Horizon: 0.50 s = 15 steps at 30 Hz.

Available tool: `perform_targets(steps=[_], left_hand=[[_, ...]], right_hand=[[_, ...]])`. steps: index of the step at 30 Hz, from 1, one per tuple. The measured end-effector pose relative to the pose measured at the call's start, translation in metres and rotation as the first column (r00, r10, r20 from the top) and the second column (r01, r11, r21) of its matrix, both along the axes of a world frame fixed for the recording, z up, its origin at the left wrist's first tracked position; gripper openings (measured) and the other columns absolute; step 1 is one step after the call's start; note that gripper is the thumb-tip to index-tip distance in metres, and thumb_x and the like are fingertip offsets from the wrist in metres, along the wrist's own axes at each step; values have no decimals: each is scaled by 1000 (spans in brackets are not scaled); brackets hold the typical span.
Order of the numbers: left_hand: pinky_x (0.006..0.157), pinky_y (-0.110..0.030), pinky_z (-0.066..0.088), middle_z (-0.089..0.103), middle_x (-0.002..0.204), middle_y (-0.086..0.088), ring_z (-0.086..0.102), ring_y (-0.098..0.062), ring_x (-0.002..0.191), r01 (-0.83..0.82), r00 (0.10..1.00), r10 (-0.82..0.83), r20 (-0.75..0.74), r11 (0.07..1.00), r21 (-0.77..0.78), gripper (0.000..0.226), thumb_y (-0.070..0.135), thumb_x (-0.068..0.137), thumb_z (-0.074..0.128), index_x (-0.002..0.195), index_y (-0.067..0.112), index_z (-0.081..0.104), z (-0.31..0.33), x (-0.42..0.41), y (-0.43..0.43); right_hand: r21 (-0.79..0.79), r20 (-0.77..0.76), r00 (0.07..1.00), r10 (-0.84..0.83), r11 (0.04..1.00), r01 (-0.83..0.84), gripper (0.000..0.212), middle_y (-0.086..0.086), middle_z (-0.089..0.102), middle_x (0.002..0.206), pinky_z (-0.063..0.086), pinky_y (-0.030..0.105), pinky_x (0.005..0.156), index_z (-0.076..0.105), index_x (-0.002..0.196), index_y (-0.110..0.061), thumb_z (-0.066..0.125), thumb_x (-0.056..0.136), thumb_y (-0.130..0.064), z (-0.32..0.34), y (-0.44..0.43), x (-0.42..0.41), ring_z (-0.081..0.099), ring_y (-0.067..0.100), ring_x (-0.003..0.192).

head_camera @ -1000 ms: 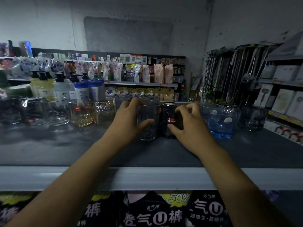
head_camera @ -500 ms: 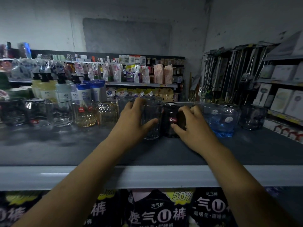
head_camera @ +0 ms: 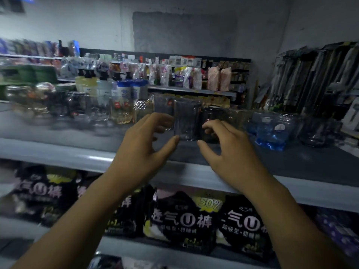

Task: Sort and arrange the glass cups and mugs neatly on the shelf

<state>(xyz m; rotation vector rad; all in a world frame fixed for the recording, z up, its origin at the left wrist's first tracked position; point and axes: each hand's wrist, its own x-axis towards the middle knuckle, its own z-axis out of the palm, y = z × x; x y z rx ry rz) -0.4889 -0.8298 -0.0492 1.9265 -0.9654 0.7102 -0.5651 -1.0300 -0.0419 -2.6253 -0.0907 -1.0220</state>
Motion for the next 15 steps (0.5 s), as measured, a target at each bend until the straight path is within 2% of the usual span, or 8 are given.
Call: perform_targets(steps=[4,8,12,15], left_hand=[[87,-30,58,67,120,12,64,-3,111,-108,993,103,-55,991,-84,34,32,94,71,125,23,63,-21,-64,29],[86,-30,58,69,115,10,68,-5,107,-249,965,238,-113,964,-94,34,25,93,74,124,18,64,-54,-115,69],[89,-32,56,67,118,16,66,-3,110,-448,876,421,-236,891,-74,36,34,93,71,127,25,62,-97,-163,122],[90,-36,56,67,118,15,65,-4,111,-563,795,517,-318,823,-68,36,37,93,70,127,27,62,-130,-200,165]], right_hand=[[-28,23,976,215,976,-215,34,-6,60,121,52,38,89,56,128,-22,61,97,-36,-14,22,-26,56,15,112],[50,24,889,457,888,-458,31,-7,63,118,51,28,85,59,125,-23,65,96,-32,-41,63,-49,60,11,106],[122,-104,780,618,786,-606,37,-9,59,128,52,32,95,55,131,-27,63,98,-38,-87,117,-51,58,9,117],[189,-200,682,704,710,-678,39,-13,54,132,52,30,94,50,135,-33,60,98,-42,-125,164,-55,55,7,117]])
